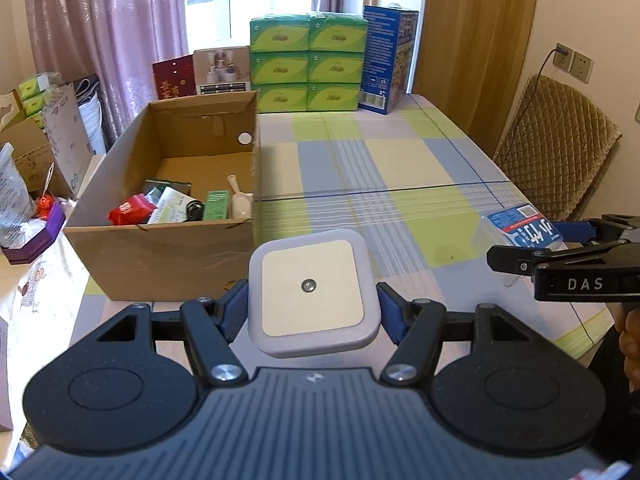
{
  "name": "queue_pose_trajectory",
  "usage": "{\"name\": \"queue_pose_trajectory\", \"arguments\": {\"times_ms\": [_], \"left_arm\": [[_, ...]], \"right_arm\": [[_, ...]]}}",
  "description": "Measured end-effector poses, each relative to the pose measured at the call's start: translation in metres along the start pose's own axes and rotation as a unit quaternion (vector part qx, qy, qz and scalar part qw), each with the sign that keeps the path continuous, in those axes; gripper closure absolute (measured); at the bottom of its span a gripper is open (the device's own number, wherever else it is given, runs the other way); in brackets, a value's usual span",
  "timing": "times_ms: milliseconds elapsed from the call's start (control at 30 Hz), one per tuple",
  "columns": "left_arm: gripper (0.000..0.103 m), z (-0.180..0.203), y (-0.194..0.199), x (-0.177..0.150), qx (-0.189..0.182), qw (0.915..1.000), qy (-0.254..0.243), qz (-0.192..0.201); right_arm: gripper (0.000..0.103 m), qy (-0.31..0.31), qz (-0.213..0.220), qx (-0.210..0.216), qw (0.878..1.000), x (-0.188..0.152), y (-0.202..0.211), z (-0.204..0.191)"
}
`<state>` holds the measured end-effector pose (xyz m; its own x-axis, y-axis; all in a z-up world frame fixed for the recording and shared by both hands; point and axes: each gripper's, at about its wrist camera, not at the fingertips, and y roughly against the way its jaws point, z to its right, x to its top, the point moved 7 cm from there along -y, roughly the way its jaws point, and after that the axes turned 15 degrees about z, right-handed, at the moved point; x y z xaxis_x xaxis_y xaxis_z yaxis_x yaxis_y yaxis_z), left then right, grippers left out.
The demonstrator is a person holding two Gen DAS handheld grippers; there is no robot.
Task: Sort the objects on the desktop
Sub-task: 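Lift the night light with the left tool while the right tool lifts the floss box, then carry the night light and floss box over the cardboard box with both tools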
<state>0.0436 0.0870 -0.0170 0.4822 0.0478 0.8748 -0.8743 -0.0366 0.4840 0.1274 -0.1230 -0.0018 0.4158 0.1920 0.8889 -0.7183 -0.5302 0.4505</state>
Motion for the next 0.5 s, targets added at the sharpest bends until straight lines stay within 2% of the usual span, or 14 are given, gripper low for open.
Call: {"name": "queue_pose_trajectory", "arguments": {"times_ms": [500], "left_arm": [[0.041,-0.069,0.017,0.003,0.046,0.9989,0.007,-0.001]], "right_arm": [[0.020,0.023,0.004,0.054,0.998,0.019,-0.028,-0.070]]}}
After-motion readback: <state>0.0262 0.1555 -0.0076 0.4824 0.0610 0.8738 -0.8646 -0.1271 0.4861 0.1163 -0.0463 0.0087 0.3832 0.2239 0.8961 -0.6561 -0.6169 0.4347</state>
